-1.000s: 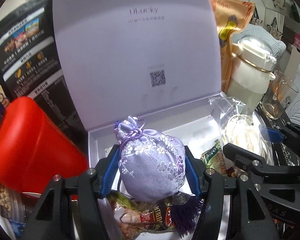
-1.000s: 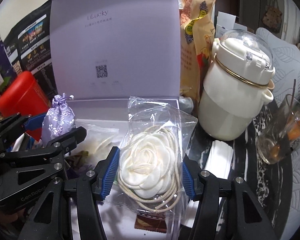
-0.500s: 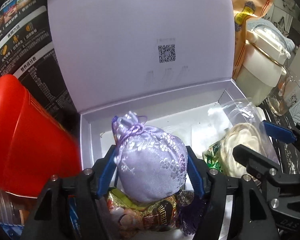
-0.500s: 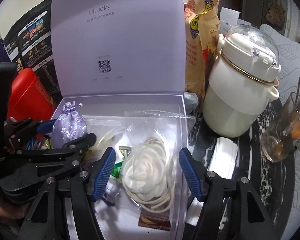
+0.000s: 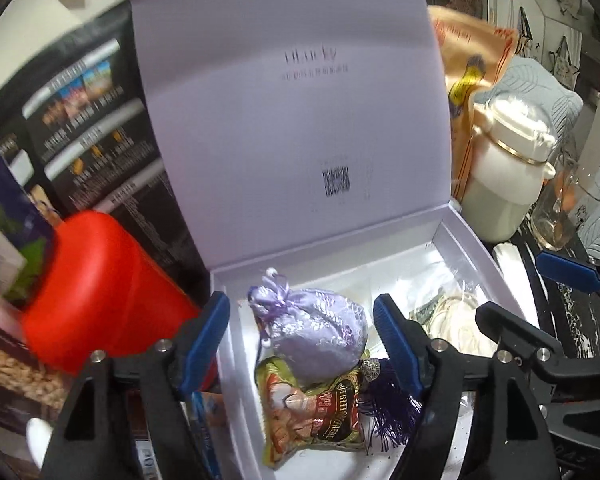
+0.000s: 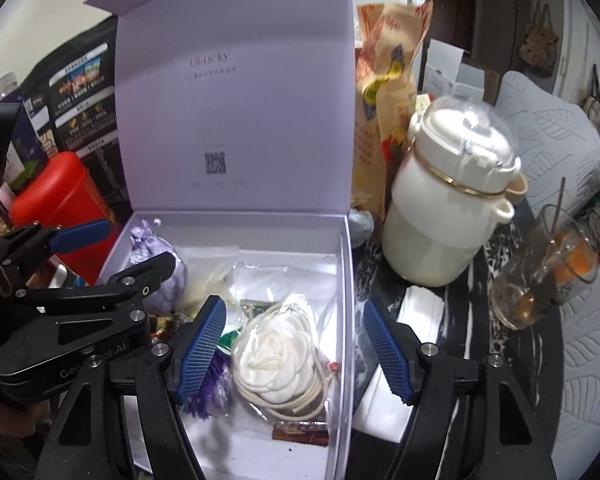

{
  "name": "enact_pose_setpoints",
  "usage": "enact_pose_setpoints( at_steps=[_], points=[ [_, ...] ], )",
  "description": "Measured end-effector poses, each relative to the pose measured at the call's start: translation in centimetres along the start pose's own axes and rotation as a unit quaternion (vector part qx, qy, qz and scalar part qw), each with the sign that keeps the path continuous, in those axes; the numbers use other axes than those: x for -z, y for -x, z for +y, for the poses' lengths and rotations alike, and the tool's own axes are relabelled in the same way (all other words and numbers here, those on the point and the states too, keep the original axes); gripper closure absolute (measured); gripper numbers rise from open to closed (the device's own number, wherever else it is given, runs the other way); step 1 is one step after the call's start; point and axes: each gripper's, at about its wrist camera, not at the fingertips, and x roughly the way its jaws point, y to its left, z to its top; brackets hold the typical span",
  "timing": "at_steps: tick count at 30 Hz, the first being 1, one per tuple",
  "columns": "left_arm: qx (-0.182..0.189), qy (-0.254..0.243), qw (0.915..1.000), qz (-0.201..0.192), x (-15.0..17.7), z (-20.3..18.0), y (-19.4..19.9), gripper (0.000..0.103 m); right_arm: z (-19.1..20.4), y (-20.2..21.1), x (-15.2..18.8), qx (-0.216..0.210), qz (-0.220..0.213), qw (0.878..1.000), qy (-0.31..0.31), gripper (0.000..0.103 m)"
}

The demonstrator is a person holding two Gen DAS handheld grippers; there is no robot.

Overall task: Organize soft objects
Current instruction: 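Open both grippers and withdraw them from the lavender box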

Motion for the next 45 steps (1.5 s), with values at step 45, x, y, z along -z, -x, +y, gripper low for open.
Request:
enact_pose_setpoints(
  at_steps=[45],
  points=[
    [0.061,0.002,0.9743,-0.217,8.1,2.2,28.9,0.003,6.8,27.3,6.6,0.044,-0.21,0.976,0.032,0.017]
  ],
)
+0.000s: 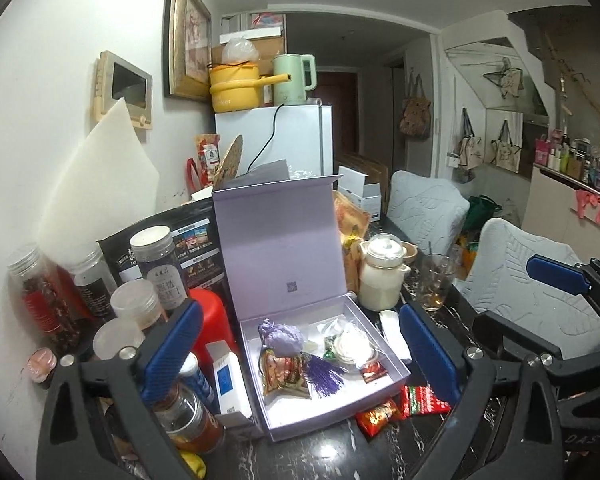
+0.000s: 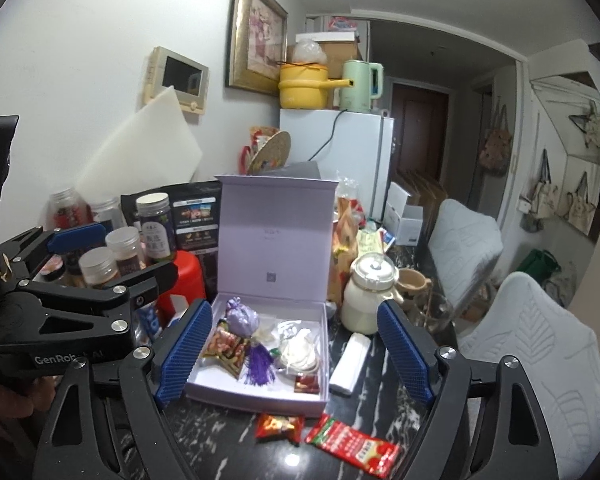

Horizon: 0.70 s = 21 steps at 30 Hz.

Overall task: Organize soft objects
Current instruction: 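Open both grippers and withdraw them from the lavender box, then move both grippers toward the red candy packet and red sauce packet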

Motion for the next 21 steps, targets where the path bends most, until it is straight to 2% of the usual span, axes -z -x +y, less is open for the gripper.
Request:
enact_pose_setpoints(
  at_steps=[9,15,21],
  points=[
    [0.043,0.001,0.9991,0.001,2.5,-0.5,2.1,0.003,0.5,3.0,2.4,0.015,-0.004,1.0,-0.008,0.013],
    [0.06,-0.002,0.9982,-0.005,4.0,-1.0,2.8,0.003,0.3,4.0,4.3,0.025,0.0,1.0,-0.015,0.013],
    [0.073,0.001,0.9972,0.019,5.7,-1.5,2.3,0.003,-0.5,3.9,6.5,0.026,0.015,0.999,-0.028,0.013]
  ],
)
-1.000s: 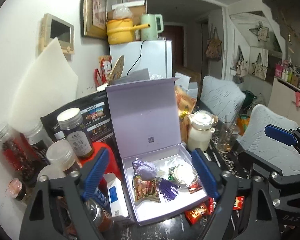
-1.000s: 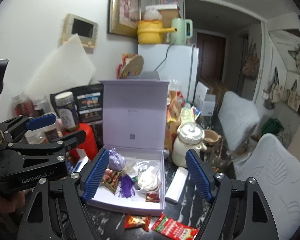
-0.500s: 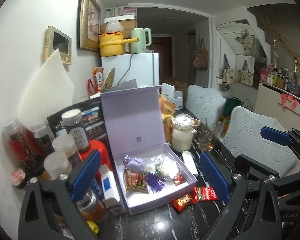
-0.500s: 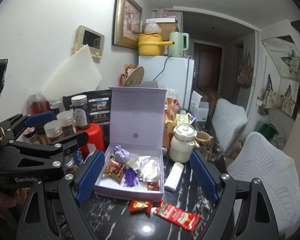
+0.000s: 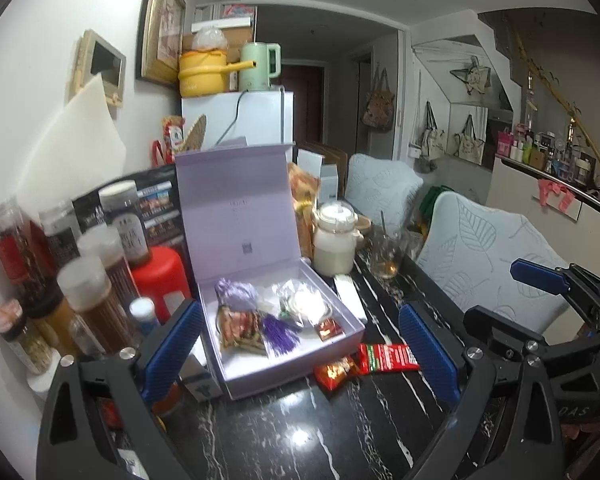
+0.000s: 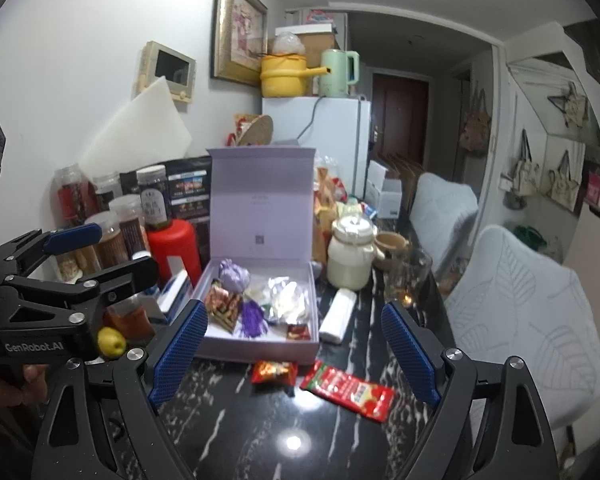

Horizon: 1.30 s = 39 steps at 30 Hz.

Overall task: Organize soft objects
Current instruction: 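Move both grippers toward the red candy packet and red sauce packet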

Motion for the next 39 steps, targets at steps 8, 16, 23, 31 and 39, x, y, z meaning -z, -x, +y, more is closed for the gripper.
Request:
enact_pose_setpoints(
  at_steps=[8,16,23,31,39],
  points=[
    [0.01,0.008,0.9993,0.034,2.1,-0.3,-1.9,0.003,-1.5,-1.3,2.7,0.001,0.025,0.999,-0.022,0.013],
    [0.018,0.011,0.9967,0.078,4.6,-0.8,-5.5,0.003,-3.0,-3.5,5.3,0.005,0.057,0.998,-0.034,0.013],
    [0.028,0.014,0.9933,0.111,6.0,-1.5,-9.0,0.003,-5.0,-6.6,7.4,0.009,0.091,0.995,-0.046,0.013],
    [0.041,0.036,0.9857,0.159,7.7,-1.9,-13.8,0.003,-7.3,-10.6,8.7,0.012,0.129,0.991,-0.045,0.013],
    [0.01,0.057,0.9798,0.192,8.9,-2.2,-17.8,0.003,-9.1,-14.7,9.4,0.002,0.163,0.986,-0.032,0.013]
  ],
)
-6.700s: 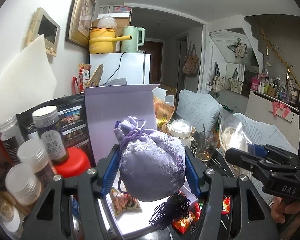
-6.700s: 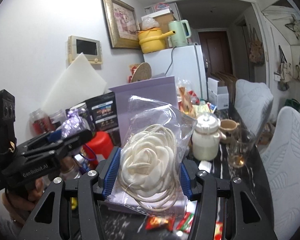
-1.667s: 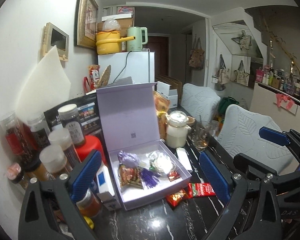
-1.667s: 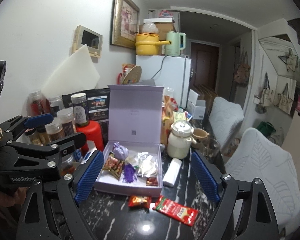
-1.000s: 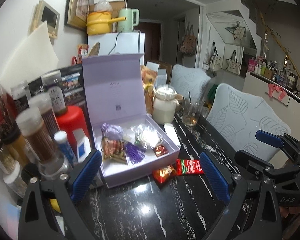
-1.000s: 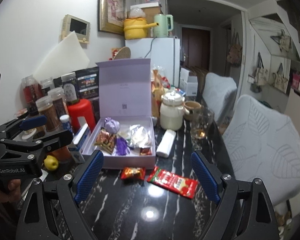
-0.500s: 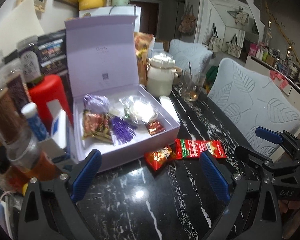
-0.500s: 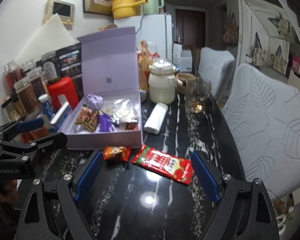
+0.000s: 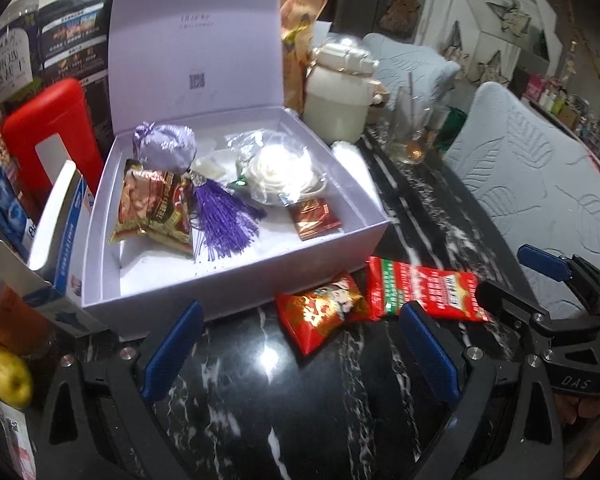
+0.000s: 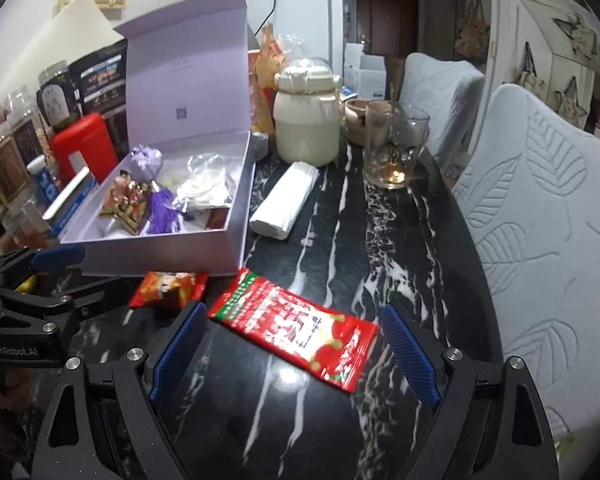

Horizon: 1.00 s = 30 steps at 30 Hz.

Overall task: Organize soft objects
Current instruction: 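Move both grippers toward the red candy packet and red sauce packet, then grasp the red-gold candy packet with the left gripper while the right grasps the sauce packet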

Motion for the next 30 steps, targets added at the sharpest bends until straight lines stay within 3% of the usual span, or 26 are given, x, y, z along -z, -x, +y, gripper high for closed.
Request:
enact_pose_setpoints(
  at_steps=[8,15,24,30],
  points=[
    [-0.005,0.032,0.999,0.031,0.4,0.6,-2.9,0.003,-1.0,-4.2,-0.5,-0.021,0.035,0.998,0.036,0.013],
    [0.001,0.051,0.9979,0.039,0.2,0.9,-3.8,0.003,-1.4,-6.4,-0.4,-0.08,0.071,0.993,0.058,0.013],
    [0.006,0.053,0.9969,0.058,0.3,0.4,-5.3,0.003,-1.6,-8.2,-0.3,-0.108,0.104,0.984,0.096,0.013],
    [0.006,0.034,0.9969,0.07,0.0,-0.4,-6.2,0.003,-0.7,-8.7,0.4,-0.111,0.114,0.979,0.127,0.006]
  ],
)
